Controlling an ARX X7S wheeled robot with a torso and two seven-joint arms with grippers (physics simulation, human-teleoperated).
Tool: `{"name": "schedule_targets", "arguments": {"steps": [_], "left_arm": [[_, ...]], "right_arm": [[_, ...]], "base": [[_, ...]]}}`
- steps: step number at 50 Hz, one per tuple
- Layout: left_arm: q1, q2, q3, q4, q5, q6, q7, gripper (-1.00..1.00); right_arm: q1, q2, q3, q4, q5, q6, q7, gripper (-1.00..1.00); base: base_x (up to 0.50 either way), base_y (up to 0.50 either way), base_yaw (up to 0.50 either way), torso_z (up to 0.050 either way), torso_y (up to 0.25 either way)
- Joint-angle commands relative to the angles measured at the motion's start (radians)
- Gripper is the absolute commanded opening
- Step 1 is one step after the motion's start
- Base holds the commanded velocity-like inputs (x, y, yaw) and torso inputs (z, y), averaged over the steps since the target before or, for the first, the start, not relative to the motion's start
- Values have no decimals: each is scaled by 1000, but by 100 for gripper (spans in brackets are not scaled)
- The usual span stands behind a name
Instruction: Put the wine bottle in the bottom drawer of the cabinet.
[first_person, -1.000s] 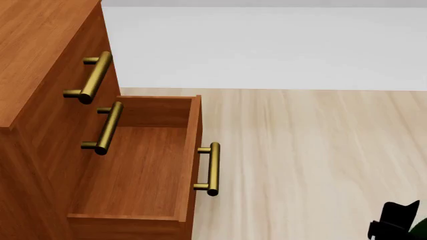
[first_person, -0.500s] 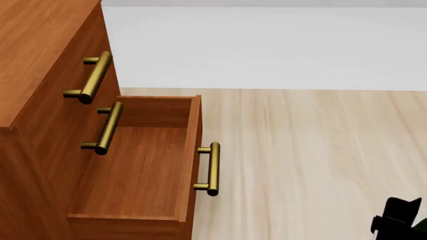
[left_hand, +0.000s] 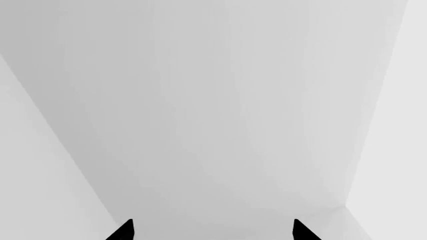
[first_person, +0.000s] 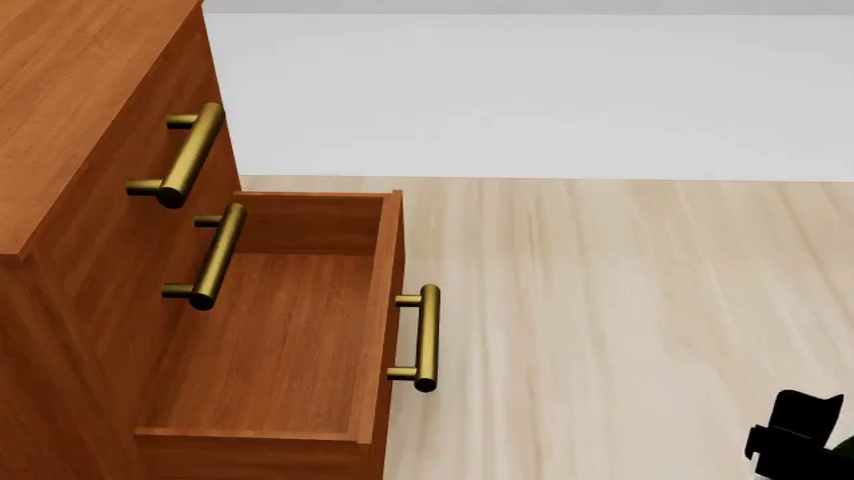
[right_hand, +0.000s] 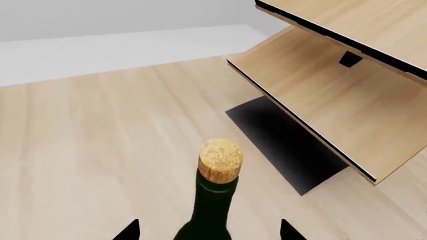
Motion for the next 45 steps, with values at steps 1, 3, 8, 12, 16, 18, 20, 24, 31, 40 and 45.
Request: {"name": "schedule_targets", "arguments": {"steps": [1, 3, 8, 12, 16, 18, 20, 24, 31, 40, 45], "left_arm": [[2, 1, 5, 2, -2, 4, 0, 100], [4, 0, 8, 5, -2, 2, 0, 100], [2, 0, 5, 1, -4, 4, -6, 100], [3, -3, 3, 6, -11, 0, -9, 100], [4, -4, 4, 6, -11, 0, -11, 100], [5, -4, 5, 6, -11, 2, -9, 100], [5, -4, 6, 5, -9, 2, -10, 100], [5, -5, 8, 4, -9, 4, -10, 100], [6, -6, 14, -2, -6, 7, -9, 100], [11, -2, 20, -10, -1, 16, 1, 100], [13, -2, 20, -8, -4, 17, 0, 100]], "right_arm": [[18, 5, -9, 46, -8, -19, -5, 100], [23, 6, -15, 61, -12, -23, -5, 100], [45, 9, -26, 99, -19, -34, -10, 100], [54, 8, -29, 128, -22, -48, -14, 100], [58, 8, -32, 145, -24, -56, -18, 100], [59, 7, -32, 152, -24, -60, -20, 100], [58, 7, -34, 154, -26, -66, -21, 100], [55, 4, -34, 154, -26, -74, -20, -100], [55, 4, -28, 112, -15, -47, -9, -100], [73, 22, -21, -15, 13, 35, 15, -100], [131, 41, -16, -135, 53, 138, 35, -100]], "base": [[0, 0, 0, 0, 0], [0, 0, 0, 0, 0], [0, 0, 0, 0, 0], [0, 0, 0, 0, 0], [0, 0, 0, 0, 0], [0, 0, 0, 0, 0], [0, 0, 0, 0, 0], [0, 0, 0, 0, 0], [0, 0, 0, 0, 0], [0, 0, 0, 0, 1], [0, 0, 0, 0, 0]]}}
